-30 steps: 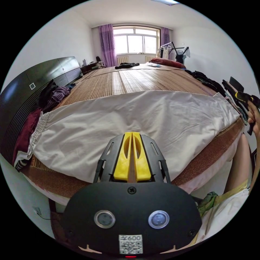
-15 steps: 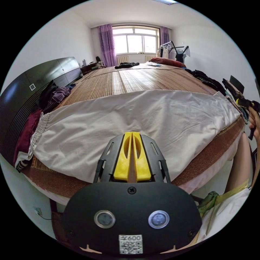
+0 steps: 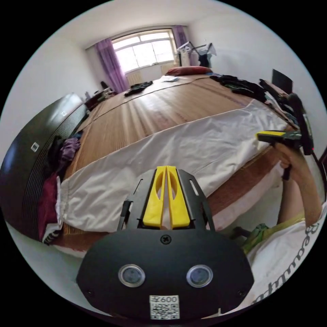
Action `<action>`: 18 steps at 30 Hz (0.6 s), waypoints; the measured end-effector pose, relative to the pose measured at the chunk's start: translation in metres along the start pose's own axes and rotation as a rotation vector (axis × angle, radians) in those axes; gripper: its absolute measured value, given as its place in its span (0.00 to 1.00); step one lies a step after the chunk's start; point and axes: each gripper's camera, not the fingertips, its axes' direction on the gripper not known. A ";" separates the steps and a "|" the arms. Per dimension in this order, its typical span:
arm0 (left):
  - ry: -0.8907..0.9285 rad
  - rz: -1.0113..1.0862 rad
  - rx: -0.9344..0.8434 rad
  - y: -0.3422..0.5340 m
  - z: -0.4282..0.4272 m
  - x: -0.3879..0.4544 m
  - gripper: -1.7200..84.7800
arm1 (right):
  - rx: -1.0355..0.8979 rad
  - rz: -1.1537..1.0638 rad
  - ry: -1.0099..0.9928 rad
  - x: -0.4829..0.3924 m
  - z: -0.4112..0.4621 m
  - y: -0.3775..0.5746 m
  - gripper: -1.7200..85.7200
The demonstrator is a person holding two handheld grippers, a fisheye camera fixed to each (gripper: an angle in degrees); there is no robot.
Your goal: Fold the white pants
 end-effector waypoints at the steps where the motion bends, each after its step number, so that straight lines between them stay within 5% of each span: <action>1: 0.064 0.037 -0.009 -0.007 0.007 0.016 0.02 | -0.016 -0.002 -0.012 0.002 0.001 0.001 0.01; 11: 0.376 0.188 -0.015 -0.038 0.096 0.139 0.03 | -0.029 -0.020 -0.099 0.025 -0.018 0.005 0.01; 18: 0.521 0.127 0.083 -0.057 0.136 0.145 0.03 | -0.034 0.011 -0.154 0.042 -0.038 -0.003 0.01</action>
